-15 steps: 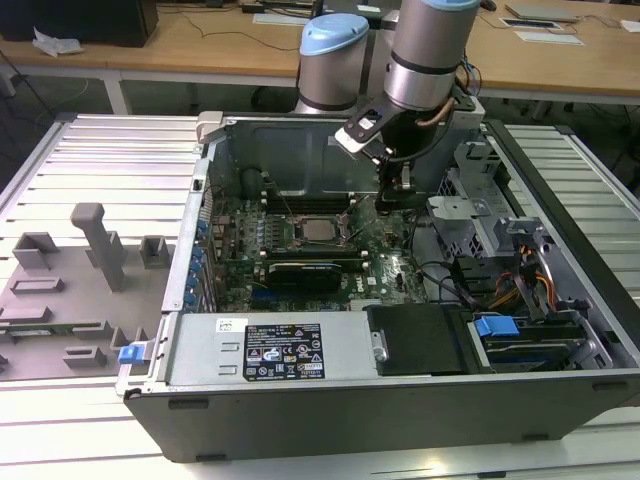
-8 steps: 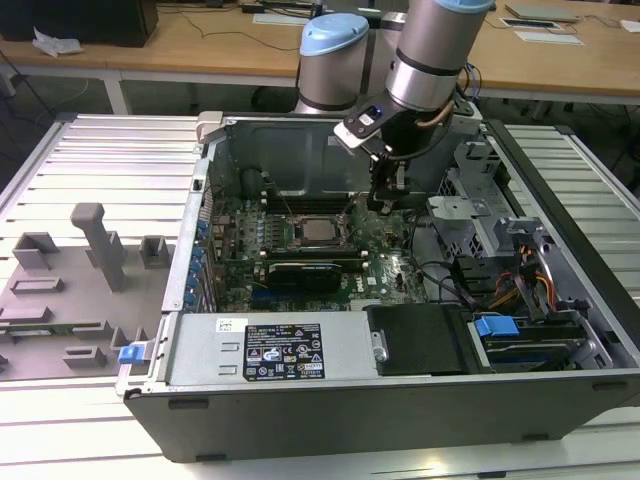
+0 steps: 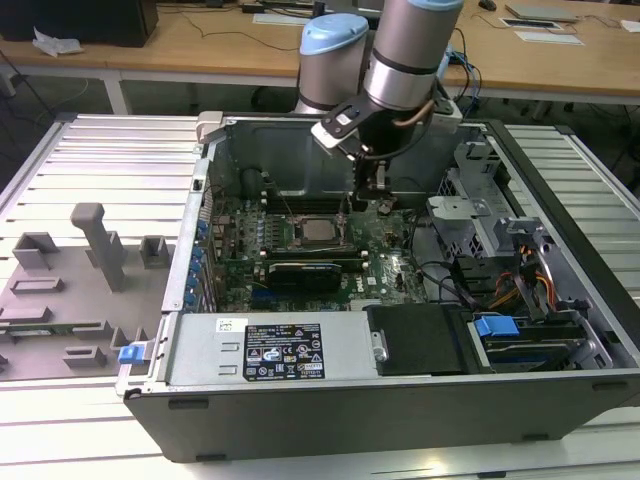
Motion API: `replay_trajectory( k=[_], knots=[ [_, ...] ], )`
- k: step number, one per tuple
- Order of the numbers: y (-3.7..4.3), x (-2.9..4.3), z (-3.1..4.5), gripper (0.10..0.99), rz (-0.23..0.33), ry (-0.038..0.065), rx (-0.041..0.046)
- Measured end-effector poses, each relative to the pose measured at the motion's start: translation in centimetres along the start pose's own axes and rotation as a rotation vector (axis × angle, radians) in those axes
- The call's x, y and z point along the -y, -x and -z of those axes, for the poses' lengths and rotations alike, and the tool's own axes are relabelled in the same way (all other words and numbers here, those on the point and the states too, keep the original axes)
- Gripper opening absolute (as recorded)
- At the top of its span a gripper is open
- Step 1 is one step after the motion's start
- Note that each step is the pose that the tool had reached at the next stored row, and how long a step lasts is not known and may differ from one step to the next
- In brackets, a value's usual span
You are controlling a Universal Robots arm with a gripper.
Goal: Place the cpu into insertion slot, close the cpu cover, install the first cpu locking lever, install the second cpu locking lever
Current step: 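Close the cpu cover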
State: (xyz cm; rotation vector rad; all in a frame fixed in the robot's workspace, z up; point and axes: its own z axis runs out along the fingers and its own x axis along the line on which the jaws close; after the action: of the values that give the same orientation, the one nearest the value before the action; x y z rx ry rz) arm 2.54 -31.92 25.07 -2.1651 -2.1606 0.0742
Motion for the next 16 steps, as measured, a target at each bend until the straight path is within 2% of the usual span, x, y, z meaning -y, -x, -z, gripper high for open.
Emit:
replay_trajectory(
  k=[2, 3, 4, 5, 6, 7, 11, 16],
  knots=[
    [0.00, 1.08, -0.09, 0.106, 0.000, 0.006, 0.0001],
    [0.00, 1.26, -0.11, 0.106, 0.000, 0.007, 0.0001],
    [0.00, 1.64, -0.15, 0.106, 0.001, 0.017, 0.0002],
    [0.00, 2.25, -0.29, 0.106, 0.002, 0.053, -0.0001],
    [0.01, 3.23, -0.48, 0.106, 0.002, 0.086, -0.0002],
    [0.01, 4.38, -0.72, 0.106, 0.002, 0.094, -0.0002],
    [0.04, 5.42, -1.45, 0.106, 0.002, 0.095, 0.0000],
    [0.12, 6.21, -2.23, 0.106, 0.002, 0.095, -0.0001]
  ],
)
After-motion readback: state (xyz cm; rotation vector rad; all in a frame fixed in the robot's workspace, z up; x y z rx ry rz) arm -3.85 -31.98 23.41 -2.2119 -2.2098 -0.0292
